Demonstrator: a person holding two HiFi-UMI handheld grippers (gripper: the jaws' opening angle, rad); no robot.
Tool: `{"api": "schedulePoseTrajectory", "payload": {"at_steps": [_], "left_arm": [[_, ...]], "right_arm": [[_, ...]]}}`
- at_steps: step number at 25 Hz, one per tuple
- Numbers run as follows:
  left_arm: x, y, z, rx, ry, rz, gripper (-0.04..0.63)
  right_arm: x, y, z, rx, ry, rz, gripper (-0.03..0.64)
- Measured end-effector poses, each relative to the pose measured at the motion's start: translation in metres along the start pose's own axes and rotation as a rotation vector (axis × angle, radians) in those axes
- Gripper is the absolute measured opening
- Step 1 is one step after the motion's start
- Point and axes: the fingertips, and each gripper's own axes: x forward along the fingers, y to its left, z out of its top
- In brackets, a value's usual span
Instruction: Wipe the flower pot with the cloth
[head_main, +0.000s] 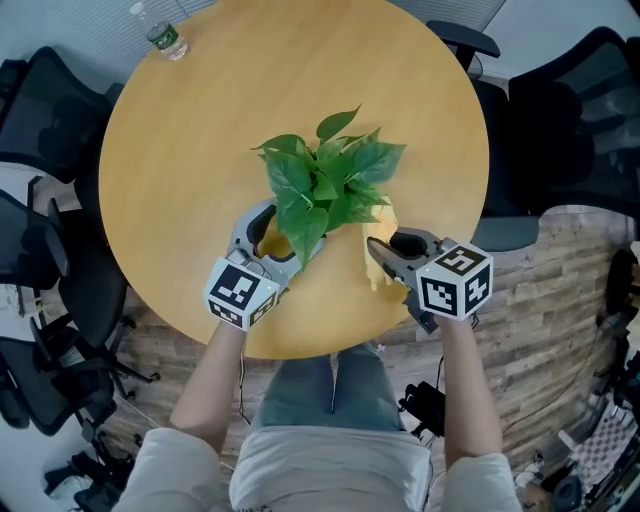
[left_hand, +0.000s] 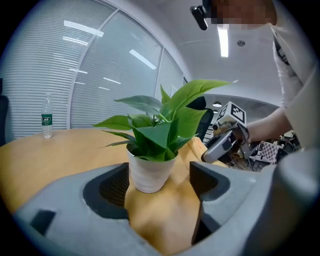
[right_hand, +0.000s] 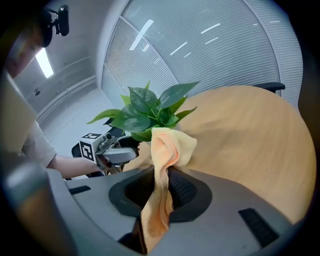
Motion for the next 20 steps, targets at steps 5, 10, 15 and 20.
{"api": "schedulePoseTrajectory", "payload": {"at_steps": [5, 10, 15, 20], "left_arm": [[-0.031, -0.015, 0.012, -0.033, -0.008, 0.032, 0.244], [-0.066, -0.039, 0.028, -0.098, 0.020, 0.081, 0.085], [-0.097, -0.067, 0.062, -0.111, -0.010, 0.102, 0.033], [-0.119, -0.092, 0.101, -0.082, -0.039, 0.119, 0.011]], "right_arm": [[-0.029, 0.023, 0.011, 0.005, -0.048, -0.029, 0.072], [-0.062, 0.050, 0.026, -0.022, -0.106, -0.059, 0.072], [-0.085, 0.079, 0.041, -0.063, -0.175, -0.059, 0.072], [-0.106, 0.114, 0.048, -0.105, -0.225, -0.061, 0.072]]}}
